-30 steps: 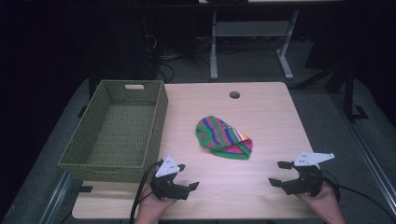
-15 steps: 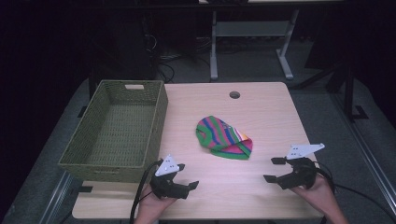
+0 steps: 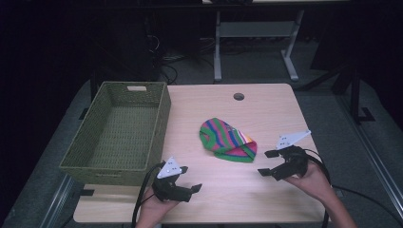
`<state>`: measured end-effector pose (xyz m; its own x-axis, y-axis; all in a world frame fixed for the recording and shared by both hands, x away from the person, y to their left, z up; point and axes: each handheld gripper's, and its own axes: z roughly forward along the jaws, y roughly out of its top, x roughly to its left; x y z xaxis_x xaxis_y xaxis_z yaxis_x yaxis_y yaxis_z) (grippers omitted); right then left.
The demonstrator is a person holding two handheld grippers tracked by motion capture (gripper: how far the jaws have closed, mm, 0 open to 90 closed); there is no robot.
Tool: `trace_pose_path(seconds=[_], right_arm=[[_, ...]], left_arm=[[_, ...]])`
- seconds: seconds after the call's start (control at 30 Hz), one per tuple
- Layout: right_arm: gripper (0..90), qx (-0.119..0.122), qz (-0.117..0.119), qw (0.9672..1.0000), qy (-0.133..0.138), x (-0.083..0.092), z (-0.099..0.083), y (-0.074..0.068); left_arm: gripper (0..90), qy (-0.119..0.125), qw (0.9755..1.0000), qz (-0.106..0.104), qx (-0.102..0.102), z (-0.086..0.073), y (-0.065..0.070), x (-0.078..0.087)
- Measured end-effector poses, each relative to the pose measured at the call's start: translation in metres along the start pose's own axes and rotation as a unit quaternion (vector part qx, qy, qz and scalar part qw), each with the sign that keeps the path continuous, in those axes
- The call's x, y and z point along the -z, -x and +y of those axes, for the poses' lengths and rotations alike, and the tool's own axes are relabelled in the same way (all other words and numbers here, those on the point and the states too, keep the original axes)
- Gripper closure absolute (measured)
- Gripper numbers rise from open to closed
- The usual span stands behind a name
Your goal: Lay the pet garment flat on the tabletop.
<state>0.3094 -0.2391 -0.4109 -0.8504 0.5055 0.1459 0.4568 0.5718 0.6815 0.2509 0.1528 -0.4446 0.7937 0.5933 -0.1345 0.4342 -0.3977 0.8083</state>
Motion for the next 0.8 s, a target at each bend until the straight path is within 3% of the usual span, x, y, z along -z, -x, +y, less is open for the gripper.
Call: trace_pose_path(seconds=[0.17, 0.33, 0.8], right_arm=[[22.9, -0.001, 0.01, 0.9999, 0.0, -0.003, 0.008, 0.005], [22.9, 0.011, 0.012, 0.9999, -0.001, -0.004, 0.018, 0.007], [23.0, 0.022, 0.024, 0.9992, -0.022, -0.021, 0.051, 0.014]], left_arm=[[18.8, 0.004, 0.9999, -0.005, 0.015, -0.001, -0.003, 0.0], [18.8, 0.001, 1.0, 0.005, 0.003, 0.0, -0.002, 0.001], [18.8, -0.004, 1.0, 0.006, -0.001, 0.0, -0.002, 0.001]])
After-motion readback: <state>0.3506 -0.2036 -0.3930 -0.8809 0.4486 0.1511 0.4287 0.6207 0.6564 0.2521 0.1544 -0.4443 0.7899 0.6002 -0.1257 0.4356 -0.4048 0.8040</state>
